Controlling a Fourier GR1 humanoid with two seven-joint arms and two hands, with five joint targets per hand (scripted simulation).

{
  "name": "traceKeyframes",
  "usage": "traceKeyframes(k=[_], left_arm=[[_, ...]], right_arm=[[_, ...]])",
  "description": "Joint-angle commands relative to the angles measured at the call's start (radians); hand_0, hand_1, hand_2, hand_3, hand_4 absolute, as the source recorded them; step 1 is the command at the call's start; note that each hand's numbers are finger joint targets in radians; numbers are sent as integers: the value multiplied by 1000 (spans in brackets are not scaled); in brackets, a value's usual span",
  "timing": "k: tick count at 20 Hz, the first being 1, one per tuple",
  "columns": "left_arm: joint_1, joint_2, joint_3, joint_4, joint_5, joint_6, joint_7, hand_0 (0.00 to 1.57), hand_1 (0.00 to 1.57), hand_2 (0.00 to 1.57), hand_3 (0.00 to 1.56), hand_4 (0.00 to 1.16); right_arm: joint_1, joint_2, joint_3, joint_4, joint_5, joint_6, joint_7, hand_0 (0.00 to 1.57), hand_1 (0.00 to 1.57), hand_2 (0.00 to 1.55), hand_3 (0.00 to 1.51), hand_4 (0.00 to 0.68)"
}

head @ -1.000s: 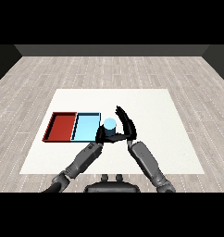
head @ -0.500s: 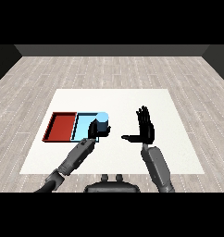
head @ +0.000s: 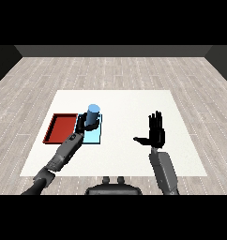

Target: Pick the blue can and put it in the blue box

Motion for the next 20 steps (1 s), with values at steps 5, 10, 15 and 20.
traceKeyframes(k=[5,10,15,20], left_arm=[[-125,40,-41,342,-118,20,184,1571,1571,1534,1440,991],[-115,-47,-87,520,-153,42,348,763,763,711,603,908],[-173,-124,-61,698,-169,22,374,904,904,824,449,877],[-227,-130,48,751,-98,80,400,1403,1403,1286,395,629]], right_arm=[[2,-18,-45,12,-44,43,4,0,0,0,0,0],[-5,18,-34,83,-23,33,-34,0,0,0,0,0],[-20,4,-78,119,-47,44,-30,0,0,0,0,0],[-13,3,-61,107,-11,11,-5,0,0,0,0,0]])
